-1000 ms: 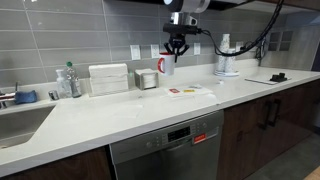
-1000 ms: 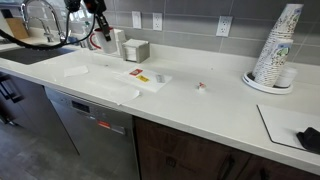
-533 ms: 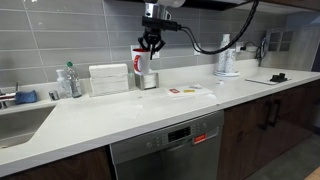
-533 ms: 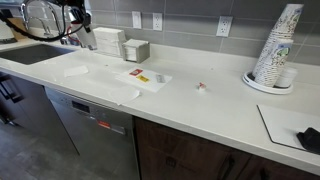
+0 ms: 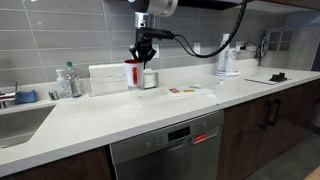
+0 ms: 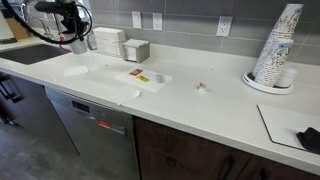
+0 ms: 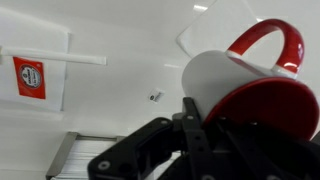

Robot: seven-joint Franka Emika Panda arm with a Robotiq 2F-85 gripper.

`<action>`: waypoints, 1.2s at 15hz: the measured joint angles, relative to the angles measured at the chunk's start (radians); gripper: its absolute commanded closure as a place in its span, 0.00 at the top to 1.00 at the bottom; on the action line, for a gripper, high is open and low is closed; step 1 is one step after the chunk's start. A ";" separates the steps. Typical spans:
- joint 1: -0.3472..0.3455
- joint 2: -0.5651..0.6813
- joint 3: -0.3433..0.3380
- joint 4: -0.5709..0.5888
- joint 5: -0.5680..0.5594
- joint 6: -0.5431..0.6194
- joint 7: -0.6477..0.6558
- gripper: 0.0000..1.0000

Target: Move the cup to the left

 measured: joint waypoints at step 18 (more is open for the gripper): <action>0.094 0.104 0.015 0.021 -0.073 0.012 -0.058 0.02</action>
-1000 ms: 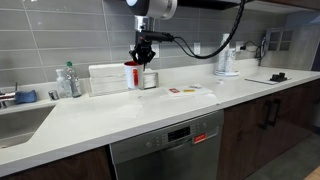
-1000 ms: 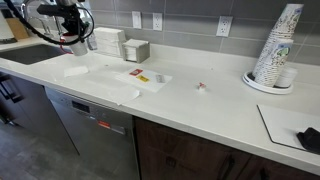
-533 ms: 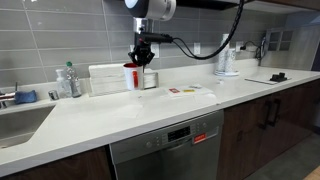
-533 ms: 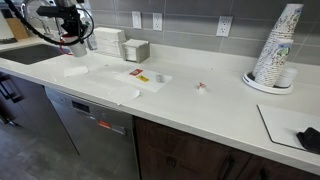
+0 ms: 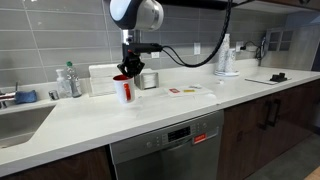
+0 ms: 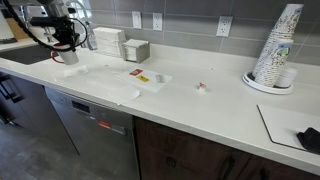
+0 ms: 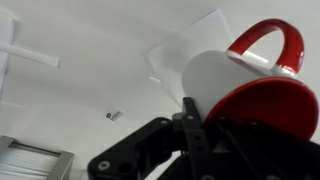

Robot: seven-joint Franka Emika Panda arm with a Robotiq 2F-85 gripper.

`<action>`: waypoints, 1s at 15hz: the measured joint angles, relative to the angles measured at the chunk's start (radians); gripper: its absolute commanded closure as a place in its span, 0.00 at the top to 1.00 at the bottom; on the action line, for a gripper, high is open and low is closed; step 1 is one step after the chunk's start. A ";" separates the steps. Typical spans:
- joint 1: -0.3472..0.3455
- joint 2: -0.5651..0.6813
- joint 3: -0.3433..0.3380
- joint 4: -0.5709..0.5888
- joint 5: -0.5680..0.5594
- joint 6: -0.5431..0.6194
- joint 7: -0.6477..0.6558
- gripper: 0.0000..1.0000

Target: Move the cup to the left

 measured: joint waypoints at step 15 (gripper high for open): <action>0.025 0.167 -0.004 0.161 -0.033 -0.083 0.000 0.02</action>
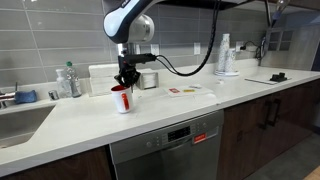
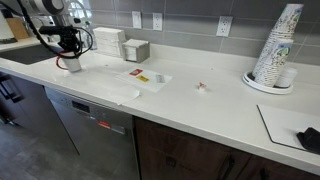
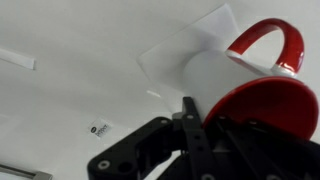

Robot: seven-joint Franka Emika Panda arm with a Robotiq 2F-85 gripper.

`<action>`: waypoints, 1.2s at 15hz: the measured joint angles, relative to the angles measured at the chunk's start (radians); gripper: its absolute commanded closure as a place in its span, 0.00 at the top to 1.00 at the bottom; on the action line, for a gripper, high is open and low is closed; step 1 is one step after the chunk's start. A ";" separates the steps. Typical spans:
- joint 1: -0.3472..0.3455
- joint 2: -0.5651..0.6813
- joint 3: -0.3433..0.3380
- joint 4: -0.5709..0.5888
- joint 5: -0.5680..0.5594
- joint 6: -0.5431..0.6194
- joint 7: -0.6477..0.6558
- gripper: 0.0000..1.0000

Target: Move the cup to the left

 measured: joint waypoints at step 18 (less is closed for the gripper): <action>-0.006 -0.070 -0.001 0.054 0.007 -0.042 -0.051 1.00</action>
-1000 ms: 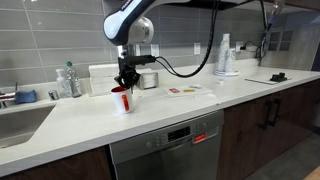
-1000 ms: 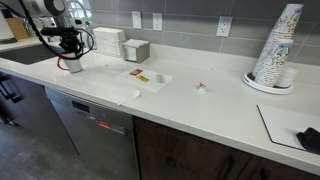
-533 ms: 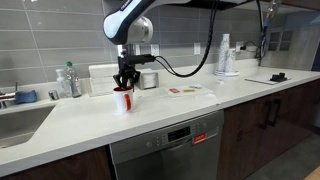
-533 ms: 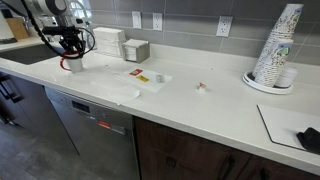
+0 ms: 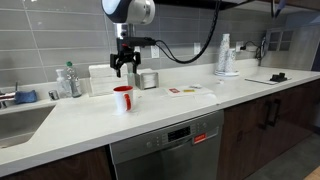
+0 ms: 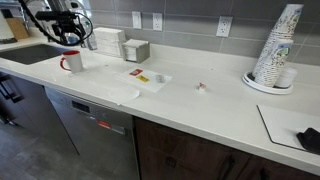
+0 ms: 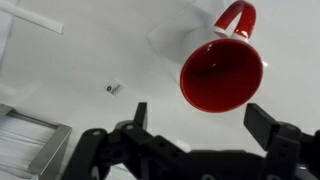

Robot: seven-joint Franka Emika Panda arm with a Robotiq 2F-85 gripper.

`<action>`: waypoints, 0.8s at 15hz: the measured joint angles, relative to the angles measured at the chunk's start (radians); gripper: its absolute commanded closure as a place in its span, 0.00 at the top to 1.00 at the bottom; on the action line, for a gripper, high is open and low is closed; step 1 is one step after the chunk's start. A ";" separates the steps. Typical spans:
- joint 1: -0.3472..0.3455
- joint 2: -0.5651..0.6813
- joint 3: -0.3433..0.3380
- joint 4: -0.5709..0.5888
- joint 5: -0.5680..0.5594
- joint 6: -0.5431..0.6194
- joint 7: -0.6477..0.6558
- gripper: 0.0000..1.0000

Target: Move the cup to the left

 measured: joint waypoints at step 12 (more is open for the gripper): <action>-0.156 -0.355 -0.035 -0.311 0.122 -0.106 -0.094 1.00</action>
